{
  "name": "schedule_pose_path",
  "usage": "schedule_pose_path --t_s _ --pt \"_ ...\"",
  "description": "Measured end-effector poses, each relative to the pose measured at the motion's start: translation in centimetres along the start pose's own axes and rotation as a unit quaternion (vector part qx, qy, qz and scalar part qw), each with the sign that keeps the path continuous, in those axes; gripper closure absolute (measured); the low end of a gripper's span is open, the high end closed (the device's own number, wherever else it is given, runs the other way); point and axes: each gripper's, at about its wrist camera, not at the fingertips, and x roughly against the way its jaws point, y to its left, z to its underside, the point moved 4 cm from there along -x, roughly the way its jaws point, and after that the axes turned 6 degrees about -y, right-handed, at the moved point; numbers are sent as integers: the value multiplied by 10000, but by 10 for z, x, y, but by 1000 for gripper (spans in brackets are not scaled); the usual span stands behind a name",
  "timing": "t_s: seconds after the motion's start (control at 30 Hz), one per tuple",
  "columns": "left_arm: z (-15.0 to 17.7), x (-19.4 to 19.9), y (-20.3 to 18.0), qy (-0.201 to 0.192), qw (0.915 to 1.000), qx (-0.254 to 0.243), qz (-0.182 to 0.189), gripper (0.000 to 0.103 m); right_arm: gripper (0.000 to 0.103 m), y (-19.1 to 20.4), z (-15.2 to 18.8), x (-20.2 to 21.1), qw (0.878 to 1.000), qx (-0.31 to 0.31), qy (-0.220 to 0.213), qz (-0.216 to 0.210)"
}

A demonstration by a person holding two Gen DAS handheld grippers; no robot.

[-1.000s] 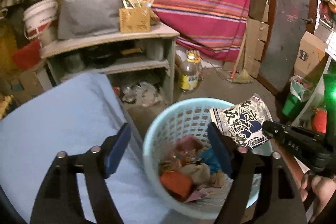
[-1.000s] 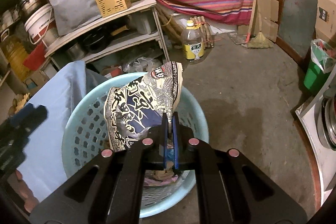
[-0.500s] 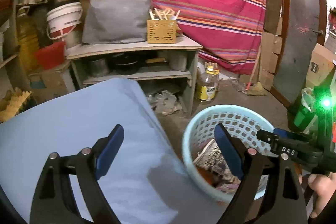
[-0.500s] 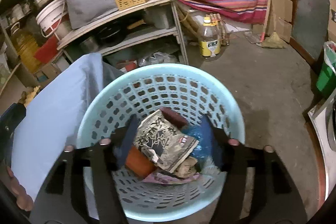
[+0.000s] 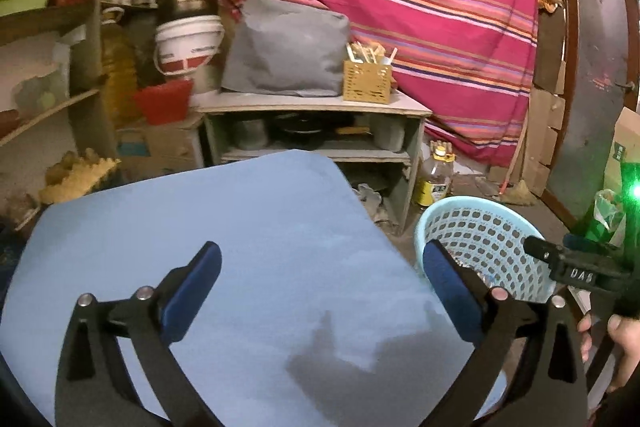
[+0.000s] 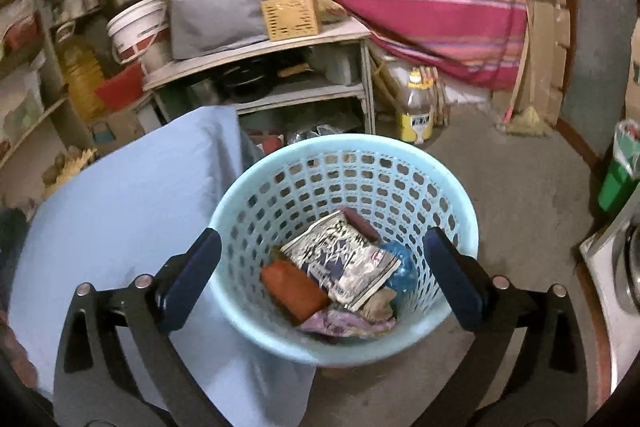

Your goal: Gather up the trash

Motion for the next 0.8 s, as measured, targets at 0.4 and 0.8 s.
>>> schedule_pose_path --t_s 0.4,0.8 --pt "46 105 51 -183 9976 -3 -668 4 4 82 36 90 9915 513 -1161 -288" --pt "100 166 105 -371 9902 567 -1221 4 4 143 89 118 9850 543 -1077 -1238"
